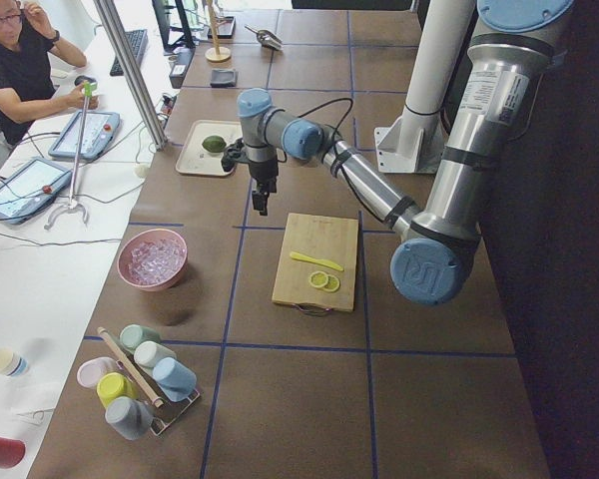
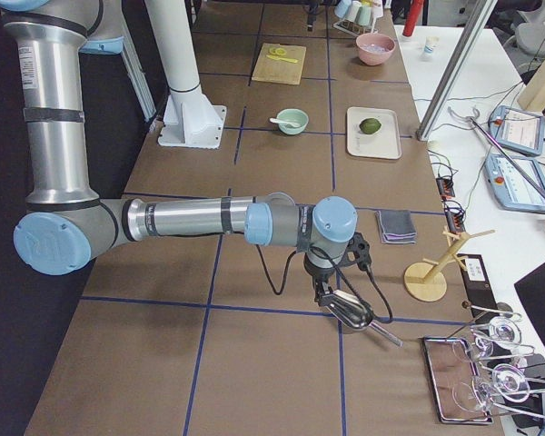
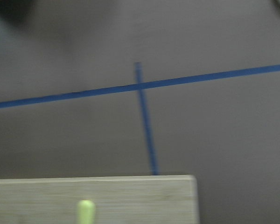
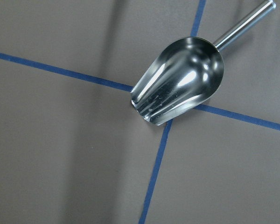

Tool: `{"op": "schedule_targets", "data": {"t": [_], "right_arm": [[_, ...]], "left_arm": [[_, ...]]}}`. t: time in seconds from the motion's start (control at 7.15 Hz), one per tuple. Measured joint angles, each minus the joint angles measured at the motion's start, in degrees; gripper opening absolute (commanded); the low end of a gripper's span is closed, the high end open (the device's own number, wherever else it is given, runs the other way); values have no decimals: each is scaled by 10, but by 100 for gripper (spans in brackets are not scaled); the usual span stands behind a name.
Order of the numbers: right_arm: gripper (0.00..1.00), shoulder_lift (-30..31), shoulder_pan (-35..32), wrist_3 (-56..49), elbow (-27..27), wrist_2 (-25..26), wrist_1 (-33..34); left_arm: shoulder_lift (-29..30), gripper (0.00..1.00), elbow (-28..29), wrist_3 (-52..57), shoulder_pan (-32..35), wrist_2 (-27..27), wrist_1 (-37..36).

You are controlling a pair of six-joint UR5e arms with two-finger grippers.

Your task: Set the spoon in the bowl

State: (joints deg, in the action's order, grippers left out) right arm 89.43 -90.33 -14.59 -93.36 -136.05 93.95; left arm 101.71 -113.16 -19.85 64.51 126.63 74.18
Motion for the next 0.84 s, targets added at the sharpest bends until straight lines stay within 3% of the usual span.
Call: {"op": "schedule_targets", "data": {"t": [0.42,0.84], "right_arm": [[100,8,-2,85,-8,-1,-51],[100,19,-3,120,-29,-5,-54]], "left_arm": [[-47,100,81,197,133,42,1],[-73,100,151,335,208,47,3]]}}
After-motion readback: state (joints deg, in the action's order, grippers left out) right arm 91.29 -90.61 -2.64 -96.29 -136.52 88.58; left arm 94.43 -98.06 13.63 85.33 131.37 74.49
